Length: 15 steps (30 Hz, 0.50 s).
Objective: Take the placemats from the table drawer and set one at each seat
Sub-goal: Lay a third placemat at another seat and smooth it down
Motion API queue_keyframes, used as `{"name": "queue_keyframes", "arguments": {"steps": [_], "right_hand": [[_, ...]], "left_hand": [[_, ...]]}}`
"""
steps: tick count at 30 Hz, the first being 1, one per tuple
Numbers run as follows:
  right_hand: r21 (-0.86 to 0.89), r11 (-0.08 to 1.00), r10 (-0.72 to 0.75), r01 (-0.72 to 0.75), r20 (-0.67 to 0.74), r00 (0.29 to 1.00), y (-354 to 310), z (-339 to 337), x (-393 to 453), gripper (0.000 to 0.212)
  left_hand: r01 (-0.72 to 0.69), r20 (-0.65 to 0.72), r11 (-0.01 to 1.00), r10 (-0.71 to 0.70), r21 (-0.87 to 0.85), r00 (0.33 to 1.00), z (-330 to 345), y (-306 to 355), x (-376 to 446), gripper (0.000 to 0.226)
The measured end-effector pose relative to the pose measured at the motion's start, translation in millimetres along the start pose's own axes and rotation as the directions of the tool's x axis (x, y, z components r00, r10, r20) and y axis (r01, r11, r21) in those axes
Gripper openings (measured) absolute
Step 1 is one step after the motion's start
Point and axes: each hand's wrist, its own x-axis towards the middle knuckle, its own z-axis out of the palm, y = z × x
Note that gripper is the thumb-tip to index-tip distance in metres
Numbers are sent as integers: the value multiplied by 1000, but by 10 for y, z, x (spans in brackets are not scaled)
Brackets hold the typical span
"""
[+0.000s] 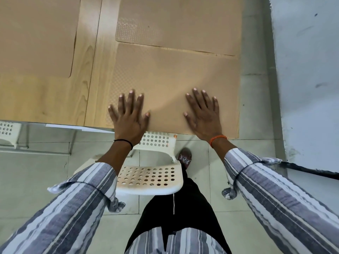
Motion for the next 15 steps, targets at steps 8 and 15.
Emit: {"name": "queue_keyframes", "arguments": {"steps": [8, 15], "right_hand": [[-18, 999, -28, 28, -1, 1000, 38, 5, 79, 60], [8, 1000, -21, 21, -10, 1000, 7, -15, 78, 58]], "left_hand": [[26, -11, 1000, -26, 7, 1000, -1, 14, -8, 62], [27, -24, 999, -26, 18, 999, -16, 27, -7, 62]]}}
